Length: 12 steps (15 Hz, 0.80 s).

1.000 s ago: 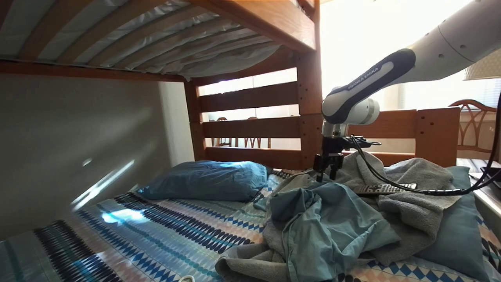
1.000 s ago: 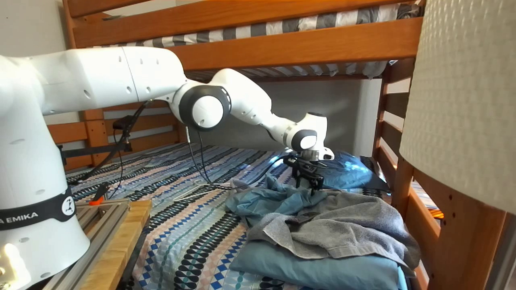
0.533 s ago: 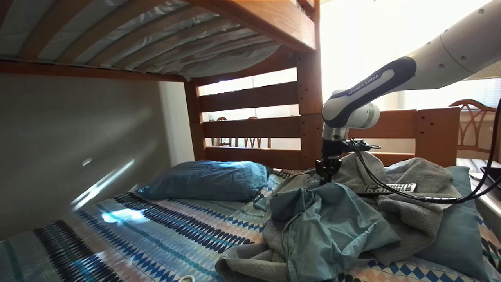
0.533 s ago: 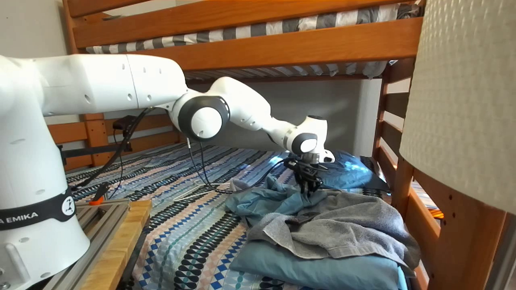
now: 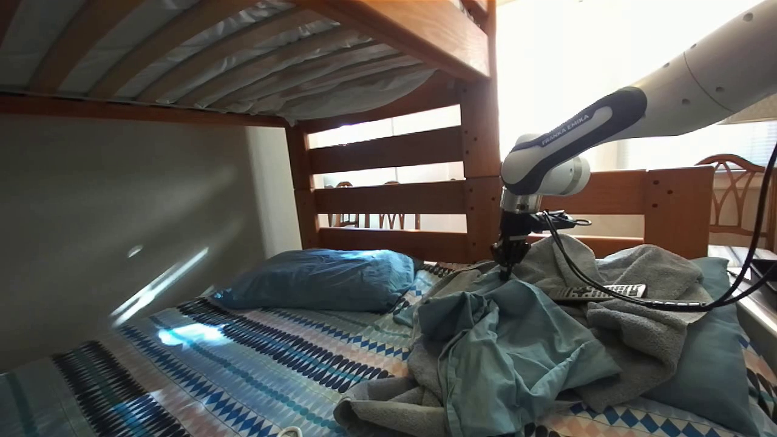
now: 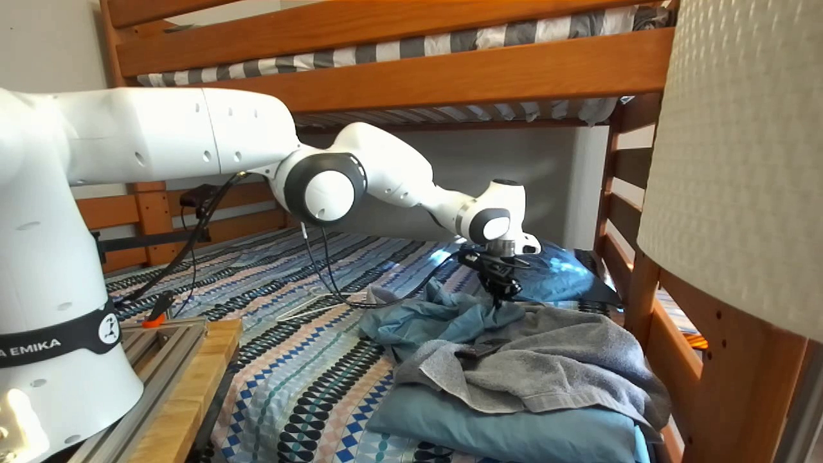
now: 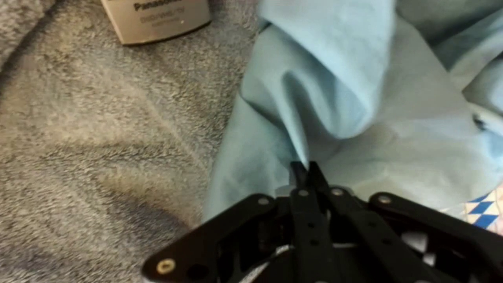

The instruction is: Fold the blue towel on the bed

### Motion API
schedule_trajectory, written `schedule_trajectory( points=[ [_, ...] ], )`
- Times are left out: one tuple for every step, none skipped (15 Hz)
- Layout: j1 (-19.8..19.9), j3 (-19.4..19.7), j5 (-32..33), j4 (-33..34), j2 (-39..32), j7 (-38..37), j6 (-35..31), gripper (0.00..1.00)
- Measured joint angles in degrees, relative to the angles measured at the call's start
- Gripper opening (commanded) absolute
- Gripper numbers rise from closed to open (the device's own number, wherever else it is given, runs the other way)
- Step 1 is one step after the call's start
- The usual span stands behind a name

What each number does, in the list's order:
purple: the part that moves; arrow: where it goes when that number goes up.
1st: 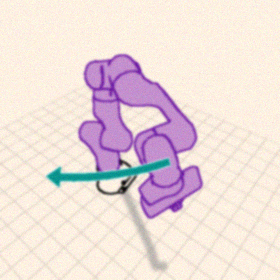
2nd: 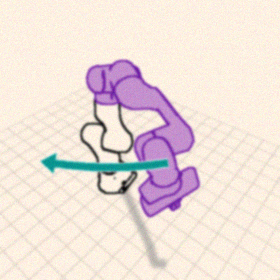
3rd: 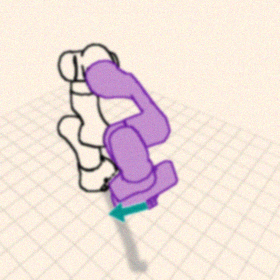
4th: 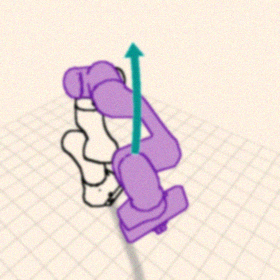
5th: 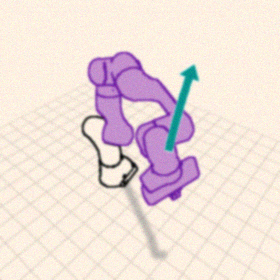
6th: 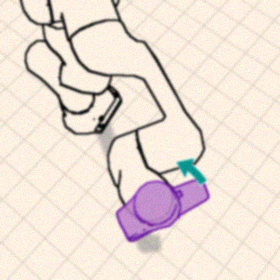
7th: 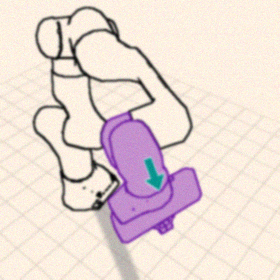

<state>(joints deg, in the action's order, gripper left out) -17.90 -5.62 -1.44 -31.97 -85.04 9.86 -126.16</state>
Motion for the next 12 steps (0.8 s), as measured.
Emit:
schedule_trajectory(
  points=[
    [0.29,0.75,0.00,0.65,0.08,-1.45,-0.87,0.00],
    [0.67,1.57,0.00,1.48,0.12,-3.22,-1.80,0.00],
    [1.13,2.45,0.00,2.53,0.13,-5.11,-2.44,0.00],
    [1.60,3.37,0.00,3.64,0.14,-7.03,-2.86,0.00],
    [2.07,4.28,0.00,4.70,0.14,-9.07,-3.23,0.00],
    [2.52,5.16,0.00,5.74,0.13,-11.19,-3.62,0.00],
    [2.96,5.97,0.00,6.66,0.13,-13.33,-4.06,0.00],
    [3.36,6.80,0.00,7.02,0.26,-15.48,-4.96,0.00],
    [3.67,7.65,0.00,7.04,0.41,-17.49,-5.92,0.26],
    [3.91,8.42,0.01,7.04,0.44,-19.19,-6.50,0.27],
    [4.06,9.00,0.03,7.03,0.43,-20.60,-6.56,0.34],
    [4.15,9.26,0.03,7.00,0.43,-21.61,-6.52,0.40]
  ],
)
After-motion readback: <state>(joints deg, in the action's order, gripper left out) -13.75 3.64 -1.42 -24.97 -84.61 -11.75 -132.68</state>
